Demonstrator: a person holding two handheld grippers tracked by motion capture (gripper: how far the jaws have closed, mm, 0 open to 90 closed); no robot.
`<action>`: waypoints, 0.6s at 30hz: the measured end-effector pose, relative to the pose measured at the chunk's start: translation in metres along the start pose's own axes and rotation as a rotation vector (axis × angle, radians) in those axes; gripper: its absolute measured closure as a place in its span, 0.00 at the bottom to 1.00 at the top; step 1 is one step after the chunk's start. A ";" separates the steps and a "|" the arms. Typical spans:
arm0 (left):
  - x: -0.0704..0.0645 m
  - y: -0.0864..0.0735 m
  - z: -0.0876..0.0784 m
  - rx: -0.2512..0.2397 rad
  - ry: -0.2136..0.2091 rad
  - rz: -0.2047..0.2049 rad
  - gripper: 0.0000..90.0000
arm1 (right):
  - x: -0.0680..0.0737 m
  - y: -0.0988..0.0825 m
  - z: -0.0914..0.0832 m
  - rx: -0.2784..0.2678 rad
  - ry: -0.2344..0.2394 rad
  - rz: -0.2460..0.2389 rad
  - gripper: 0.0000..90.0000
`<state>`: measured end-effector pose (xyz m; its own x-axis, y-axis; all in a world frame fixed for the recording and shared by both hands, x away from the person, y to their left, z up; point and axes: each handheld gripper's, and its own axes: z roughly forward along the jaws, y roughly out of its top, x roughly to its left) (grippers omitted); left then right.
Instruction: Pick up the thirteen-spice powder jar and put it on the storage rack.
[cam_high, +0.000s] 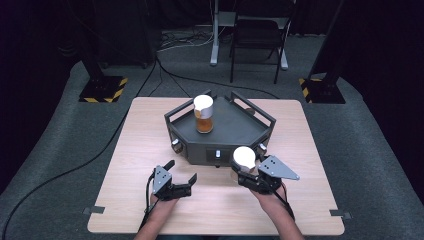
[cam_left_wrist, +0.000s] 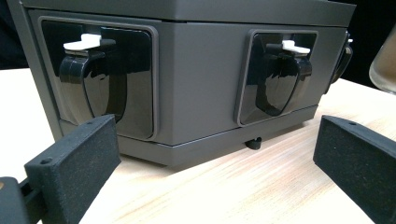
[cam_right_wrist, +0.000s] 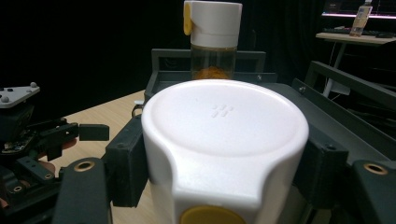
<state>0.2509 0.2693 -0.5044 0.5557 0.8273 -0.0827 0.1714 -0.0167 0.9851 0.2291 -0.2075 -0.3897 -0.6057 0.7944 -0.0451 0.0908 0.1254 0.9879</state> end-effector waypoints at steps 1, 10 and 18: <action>0.000 0.000 0.000 0.000 0.000 0.000 0.00 | 0.000 0.001 0.000 0.000 -0.002 -0.004 0.33; 0.000 0.000 0.000 0.000 0.001 0.002 0.00 | 0.001 0.017 0.004 -0.011 0.000 -0.008 0.33; 0.000 0.000 0.001 0.000 0.002 -0.004 0.00 | 0.002 0.029 0.010 -0.019 -0.003 -0.003 0.33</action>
<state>0.2517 0.2689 -0.5045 0.5537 0.8283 -0.0862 0.1733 -0.0134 0.9848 0.2384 -0.1962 -0.3624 -0.6037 0.7957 -0.0483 0.0740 0.1162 0.9905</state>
